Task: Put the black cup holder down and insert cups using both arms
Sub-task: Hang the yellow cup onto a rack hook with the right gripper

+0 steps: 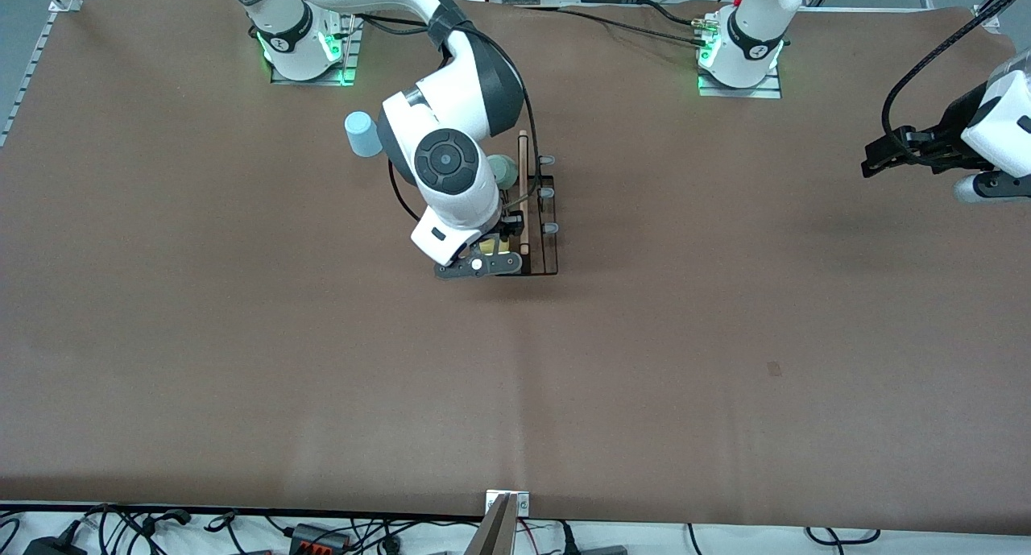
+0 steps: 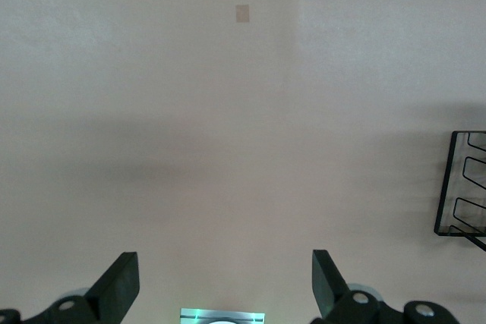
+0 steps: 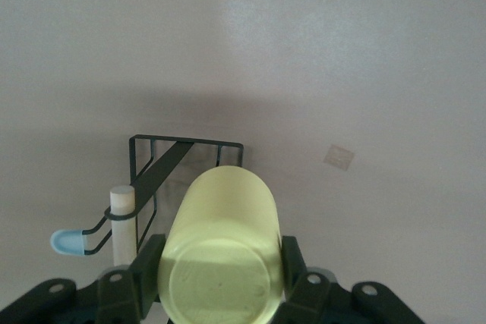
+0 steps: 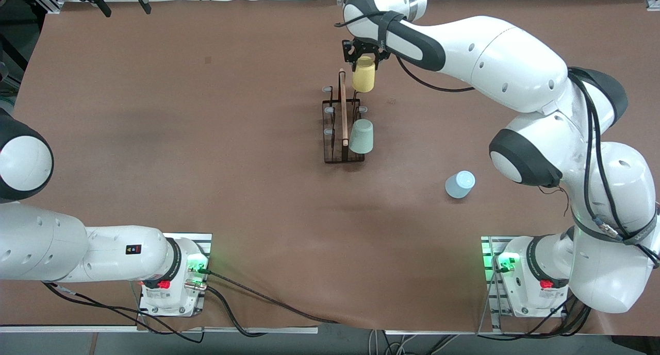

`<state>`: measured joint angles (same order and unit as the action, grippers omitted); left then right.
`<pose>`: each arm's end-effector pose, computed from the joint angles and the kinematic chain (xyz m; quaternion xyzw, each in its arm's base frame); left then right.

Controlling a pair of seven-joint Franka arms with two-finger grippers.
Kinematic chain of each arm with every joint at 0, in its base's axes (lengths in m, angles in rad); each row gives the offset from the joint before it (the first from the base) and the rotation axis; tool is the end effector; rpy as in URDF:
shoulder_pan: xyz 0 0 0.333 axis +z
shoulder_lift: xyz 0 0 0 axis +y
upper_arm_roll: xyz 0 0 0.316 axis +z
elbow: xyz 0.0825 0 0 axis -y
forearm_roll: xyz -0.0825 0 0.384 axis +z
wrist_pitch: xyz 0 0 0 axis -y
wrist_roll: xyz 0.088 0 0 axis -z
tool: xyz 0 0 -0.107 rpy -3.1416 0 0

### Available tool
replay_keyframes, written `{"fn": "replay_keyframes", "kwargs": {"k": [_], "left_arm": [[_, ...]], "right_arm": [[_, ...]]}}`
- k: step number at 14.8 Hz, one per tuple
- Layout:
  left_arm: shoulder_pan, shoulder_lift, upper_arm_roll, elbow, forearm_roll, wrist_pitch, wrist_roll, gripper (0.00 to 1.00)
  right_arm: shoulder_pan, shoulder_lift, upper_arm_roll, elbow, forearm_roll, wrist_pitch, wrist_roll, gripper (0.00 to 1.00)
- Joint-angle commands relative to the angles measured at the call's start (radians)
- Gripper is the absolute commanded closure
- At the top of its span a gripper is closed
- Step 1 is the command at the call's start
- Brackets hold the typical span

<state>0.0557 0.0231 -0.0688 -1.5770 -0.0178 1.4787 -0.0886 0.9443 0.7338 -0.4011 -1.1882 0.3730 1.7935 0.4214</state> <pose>0.5503 -0.0088 0.6014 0.9974 0.0374 -0.0610 0.0066 0.5664 0.4722 0.3664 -0.9967 -0.0546 0.0554 0.0229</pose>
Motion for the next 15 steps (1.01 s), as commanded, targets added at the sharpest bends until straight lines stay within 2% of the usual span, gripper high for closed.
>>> {"fn": "replay_keyframes", "kwargs": {"k": [1,15], "left_arm": [[0.009,0.008,0.0,0.023,-0.018,-0.021,0.029,0.0],[0.009,0.008,0.0,0.023,-0.018,-0.021,0.029,0.0]], "right_arm": [[0.025,0.001,-0.005,-0.022,0.01,0.021,0.014,0.71],[0.048,-0.025,-0.007,-0.018,0.01,-0.022,0.062,0.71]]}}
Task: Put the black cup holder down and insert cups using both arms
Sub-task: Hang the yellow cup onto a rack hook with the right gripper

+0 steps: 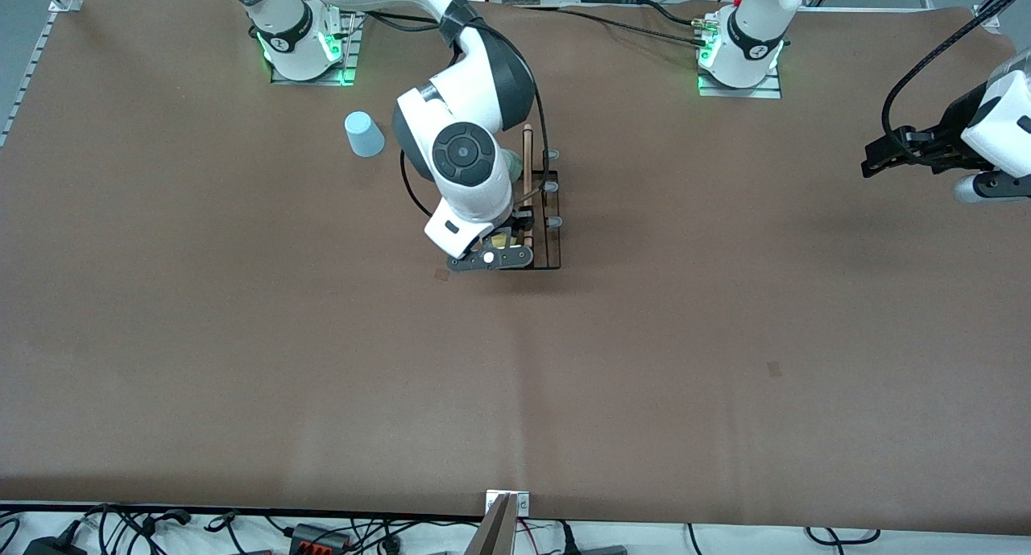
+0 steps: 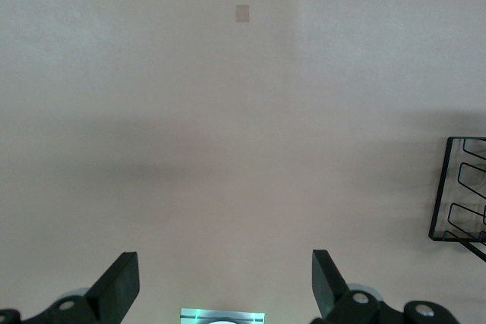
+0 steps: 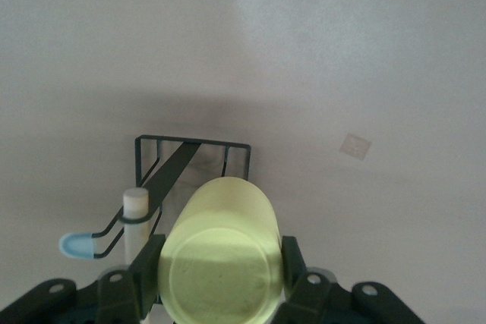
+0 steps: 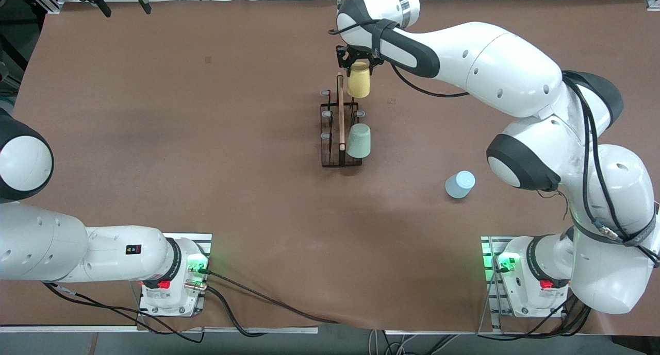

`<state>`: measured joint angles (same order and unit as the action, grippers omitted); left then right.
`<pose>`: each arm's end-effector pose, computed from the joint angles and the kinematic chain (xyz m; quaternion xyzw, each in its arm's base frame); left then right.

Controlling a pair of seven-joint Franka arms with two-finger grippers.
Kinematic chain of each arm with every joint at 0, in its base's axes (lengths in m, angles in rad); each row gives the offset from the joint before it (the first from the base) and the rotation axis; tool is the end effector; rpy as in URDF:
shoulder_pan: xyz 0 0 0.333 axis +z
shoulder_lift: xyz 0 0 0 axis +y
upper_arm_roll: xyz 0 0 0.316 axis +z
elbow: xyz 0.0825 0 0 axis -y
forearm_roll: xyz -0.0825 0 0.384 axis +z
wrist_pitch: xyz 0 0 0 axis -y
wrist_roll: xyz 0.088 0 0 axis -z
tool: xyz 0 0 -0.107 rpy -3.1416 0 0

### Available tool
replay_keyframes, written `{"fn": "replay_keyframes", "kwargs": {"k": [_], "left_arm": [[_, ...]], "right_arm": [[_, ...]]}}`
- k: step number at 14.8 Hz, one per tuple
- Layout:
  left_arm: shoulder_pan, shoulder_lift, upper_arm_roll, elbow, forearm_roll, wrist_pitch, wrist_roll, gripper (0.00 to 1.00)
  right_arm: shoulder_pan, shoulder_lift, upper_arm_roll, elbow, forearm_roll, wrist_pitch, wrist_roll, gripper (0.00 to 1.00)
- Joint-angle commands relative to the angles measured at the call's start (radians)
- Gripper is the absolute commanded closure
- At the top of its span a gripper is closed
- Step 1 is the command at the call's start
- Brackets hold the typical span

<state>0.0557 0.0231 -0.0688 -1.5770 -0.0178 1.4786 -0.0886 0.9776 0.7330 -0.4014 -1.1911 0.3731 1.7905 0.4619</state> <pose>0.5503 -0.0088 0.6014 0.9974 0.0374 -0.0611 0.0066 0.5500 0.4900 0.3655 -0.9968 -0.0505 0.0584 0.0197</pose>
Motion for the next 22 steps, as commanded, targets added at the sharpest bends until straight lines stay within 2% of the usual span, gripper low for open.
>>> {"fn": "replay_keyframes", "kwargs": {"k": [1,19,22], "left_arm": [[0.009,0.008,0.0,0.023,-0.017,-0.021,0.029,0.0],[0.009,0.008,0.0,0.023,-0.017,-0.021,0.029,0.0],[0.009,0.008,0.0,0.023,-0.017,-0.021,0.029,0.0]], "right_arm": [[0.016,-0.024,-0.007,-0.015,0.01,-0.019,0.024,0.71],[0.027,-0.021,-0.007,-0.038,0.01,-0.02,0.024,0.72],[0.027,-0.052,-0.007,-0.033,0.01,-0.077,0.043,0.73]]}}
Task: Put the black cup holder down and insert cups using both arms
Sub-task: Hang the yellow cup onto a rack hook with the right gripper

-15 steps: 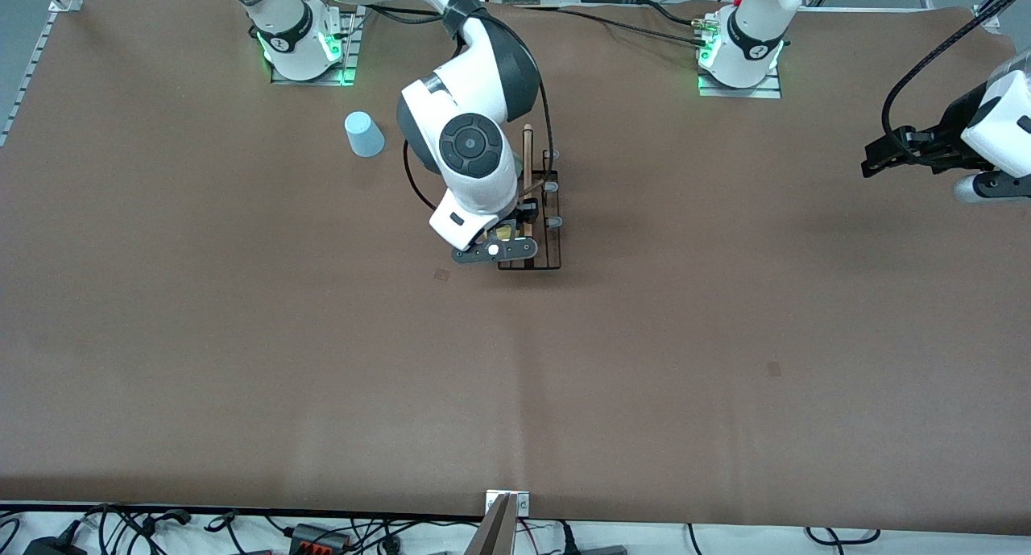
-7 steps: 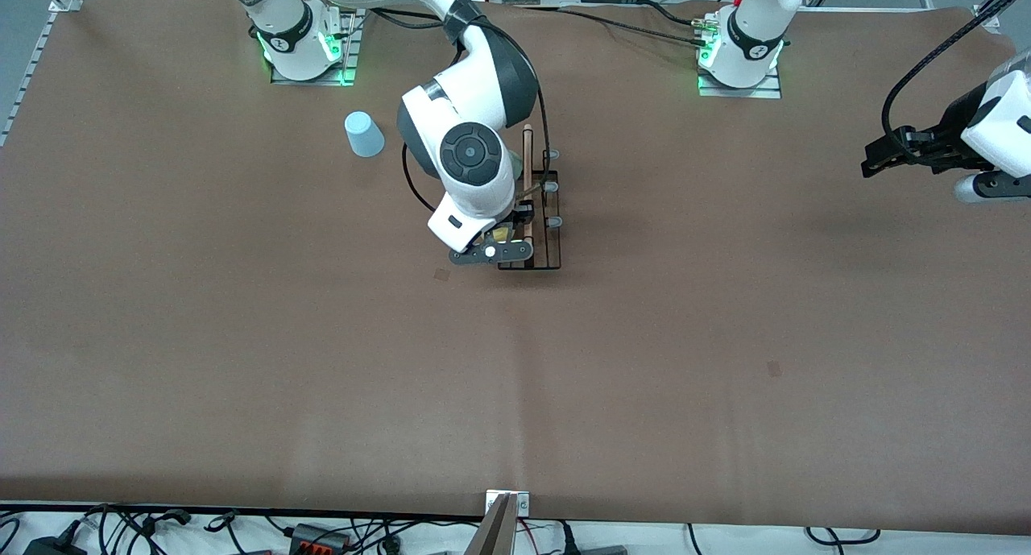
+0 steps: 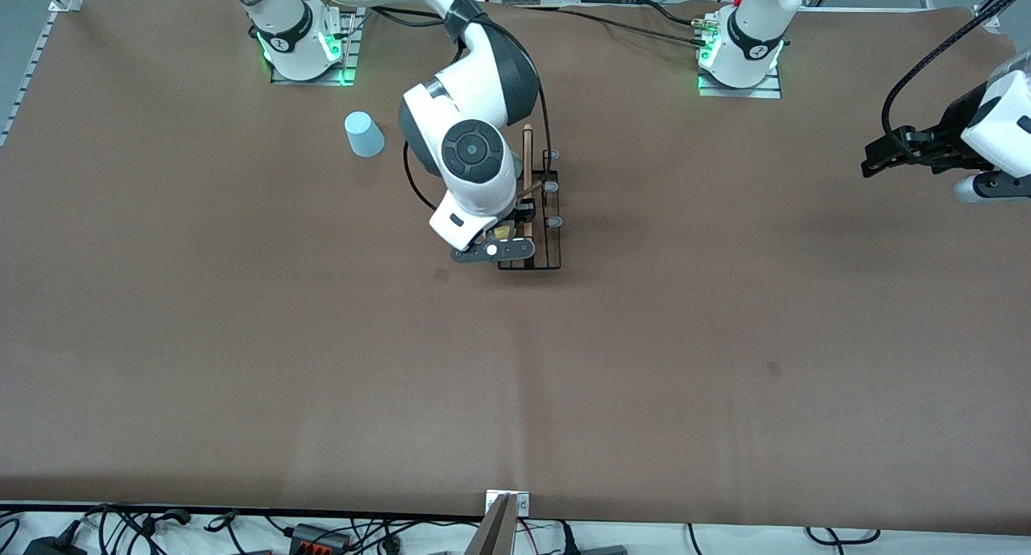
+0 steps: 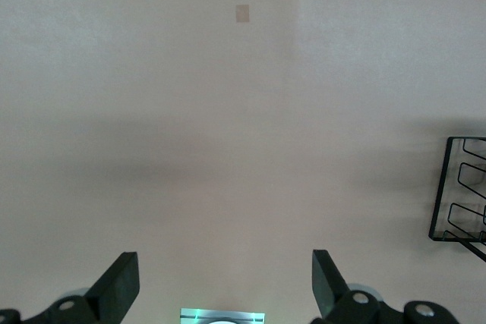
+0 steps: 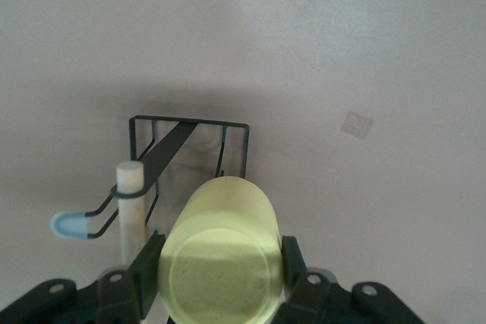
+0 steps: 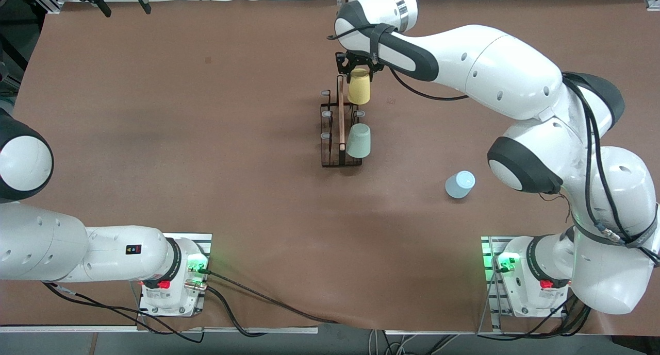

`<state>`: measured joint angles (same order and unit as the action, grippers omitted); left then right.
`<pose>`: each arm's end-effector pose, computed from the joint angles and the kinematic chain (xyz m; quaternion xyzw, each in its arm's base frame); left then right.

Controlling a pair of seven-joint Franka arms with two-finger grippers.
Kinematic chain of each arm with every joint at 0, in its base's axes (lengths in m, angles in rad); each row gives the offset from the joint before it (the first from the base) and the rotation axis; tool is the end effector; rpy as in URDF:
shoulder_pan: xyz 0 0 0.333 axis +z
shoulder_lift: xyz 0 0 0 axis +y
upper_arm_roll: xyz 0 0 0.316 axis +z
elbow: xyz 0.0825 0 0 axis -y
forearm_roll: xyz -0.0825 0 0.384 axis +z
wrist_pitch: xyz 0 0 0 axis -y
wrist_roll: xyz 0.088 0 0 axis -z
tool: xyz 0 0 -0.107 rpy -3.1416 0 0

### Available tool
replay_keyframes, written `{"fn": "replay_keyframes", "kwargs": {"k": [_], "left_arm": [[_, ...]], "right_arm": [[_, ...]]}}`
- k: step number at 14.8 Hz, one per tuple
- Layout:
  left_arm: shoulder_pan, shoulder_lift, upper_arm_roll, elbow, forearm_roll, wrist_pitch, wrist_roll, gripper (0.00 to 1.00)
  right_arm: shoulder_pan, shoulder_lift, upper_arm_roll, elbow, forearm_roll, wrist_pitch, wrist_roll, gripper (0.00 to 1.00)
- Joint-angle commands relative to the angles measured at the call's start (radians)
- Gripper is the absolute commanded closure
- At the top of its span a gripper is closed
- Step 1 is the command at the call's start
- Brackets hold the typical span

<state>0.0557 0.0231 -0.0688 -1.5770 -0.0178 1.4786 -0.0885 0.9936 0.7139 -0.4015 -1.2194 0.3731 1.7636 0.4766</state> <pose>0.5503 -0.0088 0.6014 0.9974 0.0373 -0.0611 0.0066 0.5379 0.4913 0.3642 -0.9959 -0.0479 0.0756 0.0119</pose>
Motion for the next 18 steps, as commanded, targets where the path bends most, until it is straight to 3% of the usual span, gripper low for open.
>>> {"fn": "replay_keyframes", "kwargs": {"k": [1,6,11,18], "left_arm": [[0.009,0.008,0.0,0.023,-0.017,-0.021,0.029,0.0],[0.01,0.008,0.0,0.023,-0.017,-0.021,0.03,0.0],[0.012,0.008,0.0,0.023,-0.017,-0.021,0.041,0.0],[0.012,0.009,0.0,0.023,-0.017,-0.021,0.041,0.0]], "right_arm": [[0.013,-0.04,-0.006,0.0,0.01,-0.064,0.036,0.73],[0.074,-0.053,-0.016,-0.009,-0.06,-0.009,0.065,0.74],[0.068,-0.05,-0.017,-0.012,-0.109,0.0,0.065,0.74],[0.072,-0.039,-0.025,-0.017,-0.126,0.049,0.068,0.75]]}}
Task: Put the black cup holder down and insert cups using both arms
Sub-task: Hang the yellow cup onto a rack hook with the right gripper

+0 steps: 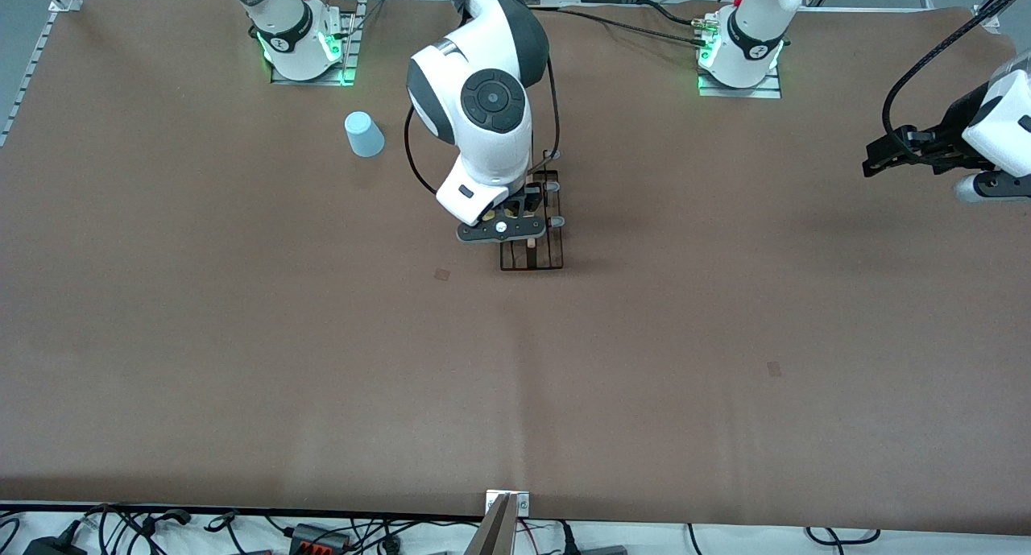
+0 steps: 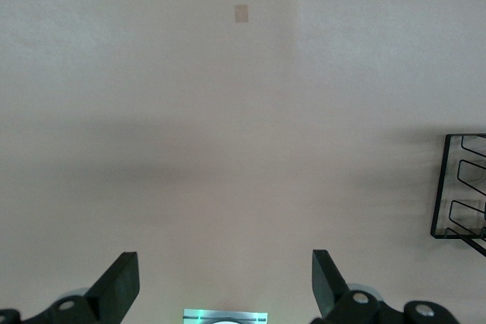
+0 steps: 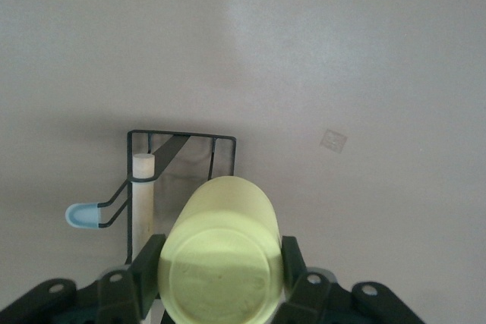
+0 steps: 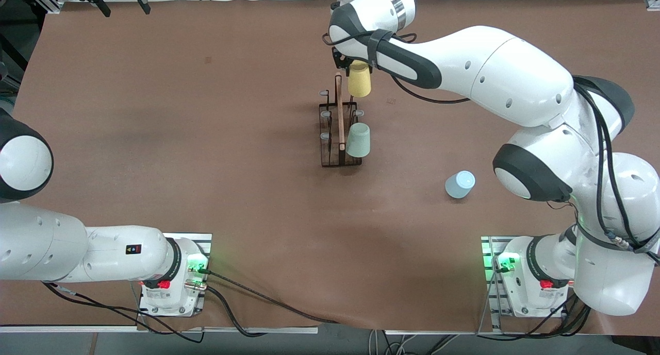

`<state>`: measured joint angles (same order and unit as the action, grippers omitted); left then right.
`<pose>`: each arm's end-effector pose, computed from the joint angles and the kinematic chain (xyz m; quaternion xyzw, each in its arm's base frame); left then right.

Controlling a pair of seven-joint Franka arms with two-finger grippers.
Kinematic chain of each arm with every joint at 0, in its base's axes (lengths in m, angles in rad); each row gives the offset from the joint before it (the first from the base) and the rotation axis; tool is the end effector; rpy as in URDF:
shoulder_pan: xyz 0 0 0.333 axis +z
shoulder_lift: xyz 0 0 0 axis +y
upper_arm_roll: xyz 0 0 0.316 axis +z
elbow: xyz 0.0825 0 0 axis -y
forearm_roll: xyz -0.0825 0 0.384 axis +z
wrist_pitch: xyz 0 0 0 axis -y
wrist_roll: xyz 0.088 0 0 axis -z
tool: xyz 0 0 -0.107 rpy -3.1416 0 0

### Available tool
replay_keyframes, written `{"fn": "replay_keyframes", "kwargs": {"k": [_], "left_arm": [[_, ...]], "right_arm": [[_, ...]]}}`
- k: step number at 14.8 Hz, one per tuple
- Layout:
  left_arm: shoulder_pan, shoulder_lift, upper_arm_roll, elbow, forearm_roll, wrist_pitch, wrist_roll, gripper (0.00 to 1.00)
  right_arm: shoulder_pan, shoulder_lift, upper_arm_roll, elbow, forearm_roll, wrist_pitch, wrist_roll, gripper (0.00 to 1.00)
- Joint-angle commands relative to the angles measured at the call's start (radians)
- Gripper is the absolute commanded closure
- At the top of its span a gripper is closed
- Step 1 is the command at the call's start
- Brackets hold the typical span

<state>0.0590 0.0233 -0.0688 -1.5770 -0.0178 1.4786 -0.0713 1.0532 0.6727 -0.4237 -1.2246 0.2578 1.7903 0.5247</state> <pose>0.5504 -0.0070 0.6013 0.9976 0.0304 -0.0611 0.0072 0.5233 0.5050 0.3952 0.9979 0.0590 -0.0190 0.0191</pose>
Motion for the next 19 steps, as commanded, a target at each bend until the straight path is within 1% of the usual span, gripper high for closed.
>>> {"fn": "replay_keyframes", "kwargs": {"k": [1,3,10,19], "left_arm": [[0.008,0.009,0.0,0.023,-0.017,-0.021,0.024,0.0],[0.008,0.009,0.0,0.023,-0.017,-0.021,0.025,0.0],[0.008,0.009,0.0,0.023,-0.017,-0.021,0.025,0.0],[0.008,0.009,0.0,0.023,-0.017,-0.021,0.025,0.0]], "right_arm": [[0.014,0.008,-0.001,-0.013,-0.011,0.035,0.03,0.75],[0.013,0.015,-0.001,-0.018,-0.012,0.06,0.035,0.75],[0.013,0.019,-0.001,-0.044,-0.015,0.061,0.035,0.75],[0.007,0.047,0.002,-0.046,-0.003,0.08,0.034,0.75]]}}
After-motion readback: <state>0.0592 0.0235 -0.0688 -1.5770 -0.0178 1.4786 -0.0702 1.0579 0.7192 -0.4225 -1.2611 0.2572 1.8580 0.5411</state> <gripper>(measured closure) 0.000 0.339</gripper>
